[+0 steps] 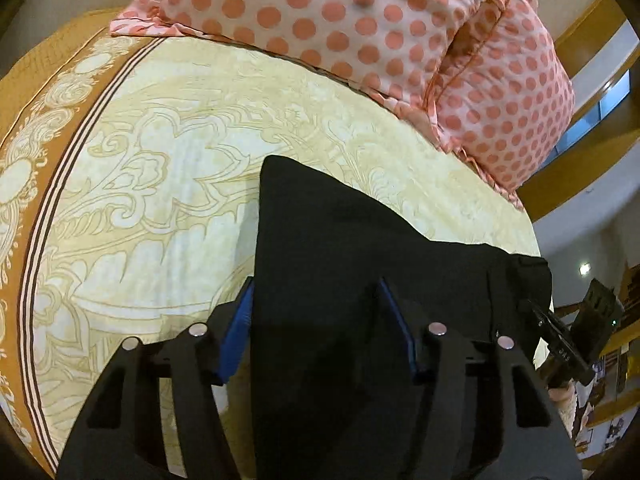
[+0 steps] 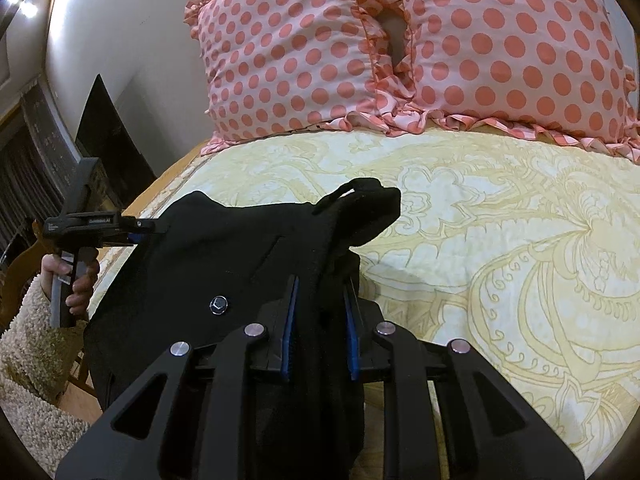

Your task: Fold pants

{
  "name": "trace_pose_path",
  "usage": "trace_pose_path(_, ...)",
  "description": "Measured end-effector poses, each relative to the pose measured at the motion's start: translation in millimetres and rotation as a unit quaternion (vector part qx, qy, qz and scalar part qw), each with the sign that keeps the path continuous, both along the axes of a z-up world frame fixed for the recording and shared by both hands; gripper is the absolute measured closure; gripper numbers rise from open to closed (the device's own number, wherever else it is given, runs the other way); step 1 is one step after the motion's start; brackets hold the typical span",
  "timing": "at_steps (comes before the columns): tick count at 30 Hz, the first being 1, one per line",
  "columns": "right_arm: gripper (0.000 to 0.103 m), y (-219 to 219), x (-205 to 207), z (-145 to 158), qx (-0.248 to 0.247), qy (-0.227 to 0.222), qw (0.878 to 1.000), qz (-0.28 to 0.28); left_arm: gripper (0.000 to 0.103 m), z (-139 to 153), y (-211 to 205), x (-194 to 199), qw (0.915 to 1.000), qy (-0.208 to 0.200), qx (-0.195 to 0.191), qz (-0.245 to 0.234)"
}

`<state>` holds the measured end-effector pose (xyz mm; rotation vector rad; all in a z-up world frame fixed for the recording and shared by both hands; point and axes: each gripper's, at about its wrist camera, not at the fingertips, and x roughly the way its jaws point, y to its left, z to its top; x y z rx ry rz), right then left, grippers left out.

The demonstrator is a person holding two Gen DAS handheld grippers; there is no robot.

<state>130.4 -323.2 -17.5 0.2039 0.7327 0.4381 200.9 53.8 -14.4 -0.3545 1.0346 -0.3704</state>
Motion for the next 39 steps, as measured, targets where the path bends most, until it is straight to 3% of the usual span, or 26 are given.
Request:
trace_pose_path(1,0.082,-1,0,-1,0.001,0.001,1.000,-0.001,0.050,0,-1,0,1.0000,-0.002,0.003,-0.001)
trace_pose_path(3,0.082,-1,0,-3,0.006,-0.001,1.000,-0.002,0.077,1,-6,-2,0.9998,-0.010,0.013,-0.010)
trace_pose_path(5,0.083,-2,-1,-2,0.012,-0.006,1.000,-0.003,0.088,6,-11,-5,0.9992,-0.024,0.027,-0.014)
trace_pose_path(9,0.084,-2,-2,4,0.018,-0.015,1.000,-0.004,0.094,19,-16,-9,0.9977,-0.047,0.044,-0.020)
trace_pose_path(13,0.084,-4,5,14,0.030,-0.020,0.999,-0.005,0.095,32,-19,-8,0.9965,-0.064,0.051,-0.021)
trace_pose_path(18,0.086,-5,26,35,0.010,-0.044,0.999,-0.015,0.095,54,-33,10,0.9923,-0.099,0.072,-0.020)
trace_pose_path(28,0.087,-27,105,67,0.003,-0.103,0.992,-0.079,0.095,97,-69,93,0.9782,-0.170,0.120,-0.005)
trace_pose_path(31,0.087,-31,134,53,-0.004,-0.077,0.992,-0.099,0.095,85,-83,128,0.9740,-0.168,0.152,-0.007)
trace_pose_path(36,0.087,-33,172,7,-0.028,0.014,0.991,-0.128,0.092,30,-83,169,0.9839,-0.086,0.156,0.012)
trace_pose_path(37,0.085,-33,174,3,-0.029,0.025,0.991,-0.132,0.089,22,-81,171,0.9853,-0.076,0.152,0.019)
trace_pose_path(39,0.079,-33,178,-2,-0.039,0.038,0.988,-0.146,0.072,10,-75,172,0.9863,-0.066,0.145,0.044)
